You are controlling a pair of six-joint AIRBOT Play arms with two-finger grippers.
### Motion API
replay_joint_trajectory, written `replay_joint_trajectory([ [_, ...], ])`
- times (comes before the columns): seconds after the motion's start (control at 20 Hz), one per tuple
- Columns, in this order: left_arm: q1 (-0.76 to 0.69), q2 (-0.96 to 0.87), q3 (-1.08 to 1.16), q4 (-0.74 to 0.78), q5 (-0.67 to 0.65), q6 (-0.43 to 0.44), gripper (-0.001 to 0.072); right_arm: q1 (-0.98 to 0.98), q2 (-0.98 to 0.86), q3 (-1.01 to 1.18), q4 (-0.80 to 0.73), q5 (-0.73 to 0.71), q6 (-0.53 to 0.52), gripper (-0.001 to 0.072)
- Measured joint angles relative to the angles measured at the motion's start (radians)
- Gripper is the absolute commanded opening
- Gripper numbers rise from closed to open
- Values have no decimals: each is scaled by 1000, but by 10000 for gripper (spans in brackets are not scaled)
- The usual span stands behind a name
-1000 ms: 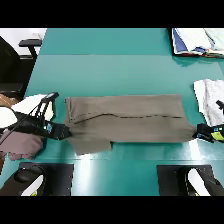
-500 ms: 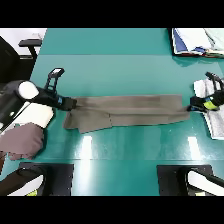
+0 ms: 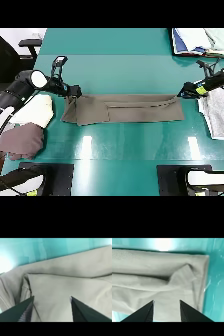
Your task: Fold the shirts.
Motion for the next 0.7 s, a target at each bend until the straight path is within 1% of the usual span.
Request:
replay_joint_trajectory([
  [0.05, 0, -2, 19, -3, -17, 0, 481, -26, 9, -13, 2, 6, -19, 504],
  [0.1, 0, -3, 34, -11, -33, 0, 262, -55, 18, -31, 6, 8, -35, 532],
  [0.15, 0, -4, 45, -29, -45, 0, 42, -89, 24, -56, 11, 11, -51, 532],
  [0.2, 1, -5, 53, -52, -55, 0, 21, -130, 28, -87, 25, 13, -74, 531],
  [0.35, 0, -8, 64, -145, -52, 13, 20, -244, 10, -167, 125, 13, -150, 528],
  [0.55, -43, -18, 71, -233, 0, 20, 20, -293, -75, -206, 214, 18, -200, 522],
  [0.6, -66, -27, 71, -244, 19, 17, 20, -288, -96, -210, 233, 17, -206, 497],
  [0.65, -88, -41, 72, -251, 30, 10, 20, -278, -115, -212, 261, 18, -211, 445],
  [0.7, -114, -58, 72, -261, 43, 0, 20, -264, -132, -214, 285, 13, -217, 341],
])
